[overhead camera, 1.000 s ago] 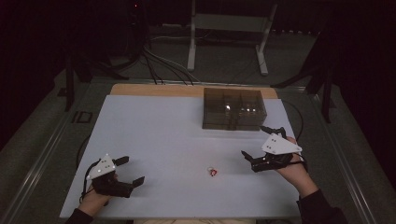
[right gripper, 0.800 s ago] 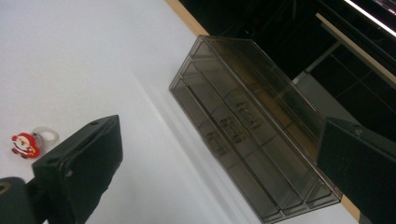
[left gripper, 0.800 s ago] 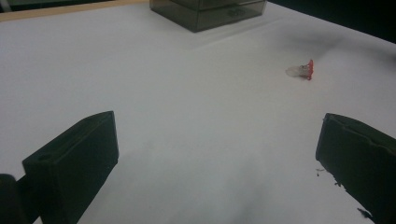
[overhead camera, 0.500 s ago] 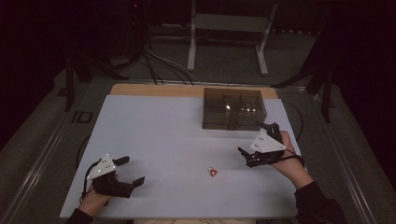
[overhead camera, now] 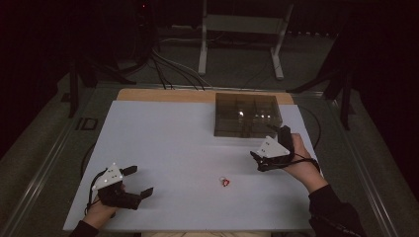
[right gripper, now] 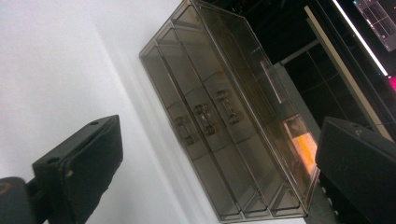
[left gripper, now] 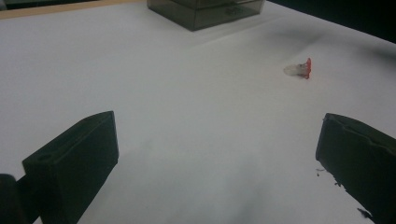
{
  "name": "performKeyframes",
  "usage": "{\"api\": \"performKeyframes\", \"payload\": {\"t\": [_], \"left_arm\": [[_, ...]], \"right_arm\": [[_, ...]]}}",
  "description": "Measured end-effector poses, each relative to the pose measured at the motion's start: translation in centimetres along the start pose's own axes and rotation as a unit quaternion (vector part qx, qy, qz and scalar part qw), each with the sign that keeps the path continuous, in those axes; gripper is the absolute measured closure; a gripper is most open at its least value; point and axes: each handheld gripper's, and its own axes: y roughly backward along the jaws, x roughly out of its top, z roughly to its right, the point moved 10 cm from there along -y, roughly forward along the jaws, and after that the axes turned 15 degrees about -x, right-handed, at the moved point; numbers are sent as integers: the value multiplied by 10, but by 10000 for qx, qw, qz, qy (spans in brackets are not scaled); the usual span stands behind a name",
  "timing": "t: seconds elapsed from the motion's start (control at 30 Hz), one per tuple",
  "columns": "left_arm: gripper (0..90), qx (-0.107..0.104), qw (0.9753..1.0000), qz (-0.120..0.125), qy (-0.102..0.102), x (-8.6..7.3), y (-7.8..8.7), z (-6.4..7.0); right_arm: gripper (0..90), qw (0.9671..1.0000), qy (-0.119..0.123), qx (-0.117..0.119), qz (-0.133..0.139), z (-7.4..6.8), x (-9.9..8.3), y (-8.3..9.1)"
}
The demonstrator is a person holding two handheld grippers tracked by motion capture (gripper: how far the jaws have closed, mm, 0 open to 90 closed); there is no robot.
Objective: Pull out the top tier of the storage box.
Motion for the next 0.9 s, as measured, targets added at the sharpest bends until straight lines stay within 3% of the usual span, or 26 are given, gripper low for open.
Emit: {"api": "performKeyframes", "payload": {"t": [0.4, 0.67, 0.9], "left_arm": [[0, -16, 10000, 1, -11, 0, 0, 0], [0, -30, 10000, 13, -12, 0, 0, 1], [0, -37, 10000, 6, -6, 0, 0, 1]], "right_arm": [[9, 9976, 563, -296, -262, -6, -4, -20], [9, 9924, 1029, -535, -412, -9, -7, -31], [9, 9865, 1430, -604, -515, -14, -10, -39]]}}
